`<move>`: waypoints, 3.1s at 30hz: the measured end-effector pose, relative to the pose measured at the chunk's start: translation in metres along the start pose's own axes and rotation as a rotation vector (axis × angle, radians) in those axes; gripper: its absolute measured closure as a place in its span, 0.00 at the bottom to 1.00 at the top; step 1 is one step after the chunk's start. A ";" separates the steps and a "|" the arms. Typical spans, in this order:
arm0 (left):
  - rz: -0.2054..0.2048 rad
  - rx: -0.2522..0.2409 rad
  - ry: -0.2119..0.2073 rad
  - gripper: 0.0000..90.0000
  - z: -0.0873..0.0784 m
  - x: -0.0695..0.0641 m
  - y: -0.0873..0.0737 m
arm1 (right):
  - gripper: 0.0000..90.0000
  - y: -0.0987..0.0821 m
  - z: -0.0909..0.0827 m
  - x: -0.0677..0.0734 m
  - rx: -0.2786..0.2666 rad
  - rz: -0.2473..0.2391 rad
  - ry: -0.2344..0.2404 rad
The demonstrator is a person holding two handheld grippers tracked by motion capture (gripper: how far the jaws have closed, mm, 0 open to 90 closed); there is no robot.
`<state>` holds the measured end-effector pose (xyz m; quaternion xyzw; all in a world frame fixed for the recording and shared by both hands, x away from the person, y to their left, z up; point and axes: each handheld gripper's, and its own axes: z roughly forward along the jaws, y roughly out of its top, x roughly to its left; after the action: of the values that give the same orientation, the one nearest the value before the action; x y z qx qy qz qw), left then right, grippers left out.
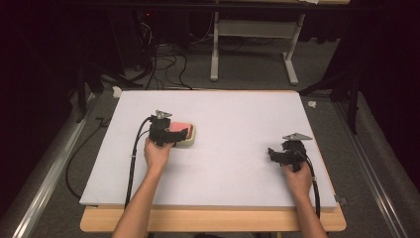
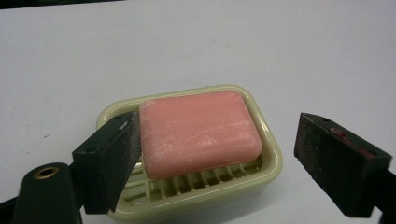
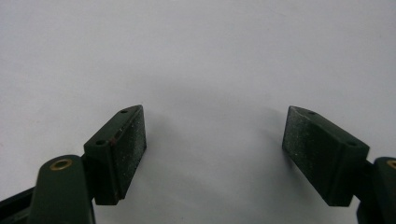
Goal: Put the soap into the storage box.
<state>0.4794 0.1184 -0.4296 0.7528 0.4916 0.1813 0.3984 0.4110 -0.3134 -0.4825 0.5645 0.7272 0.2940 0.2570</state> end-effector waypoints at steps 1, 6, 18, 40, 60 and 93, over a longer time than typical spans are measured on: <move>0.000 -0.001 -0.004 0.18 -0.001 0.000 -0.001 | 0.25 0.000 0.000 0.000 0.000 0.000 0.000; 0.004 -0.008 -0.017 0.18 -0.005 0.000 -0.004 | 0.25 0.000 0.000 0.000 0.000 0.000 0.001; 0.004 -0.017 -0.040 0.17 -0.016 -0.002 -0.012 | 0.25 0.000 0.000 0.000 0.001 0.002 0.002; 0.077 -0.015 -0.109 0.17 -0.031 -0.021 -0.017 | 0.25 0.000 0.000 0.000 0.001 0.002 0.002; 0.100 -0.026 -0.155 0.17 -0.035 -0.035 -0.024 | 0.25 0.000 0.000 0.000 0.001 0.002 0.001; 0.138 0.002 -0.237 0.17 -0.043 -0.057 -0.050 | 0.25 0.000 0.000 0.000 0.001 0.002 0.002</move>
<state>0.3960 0.0962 -0.4354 0.8013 0.3884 0.1175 0.4396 0.4110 -0.3135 -0.4825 0.5652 0.7269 0.2945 0.2558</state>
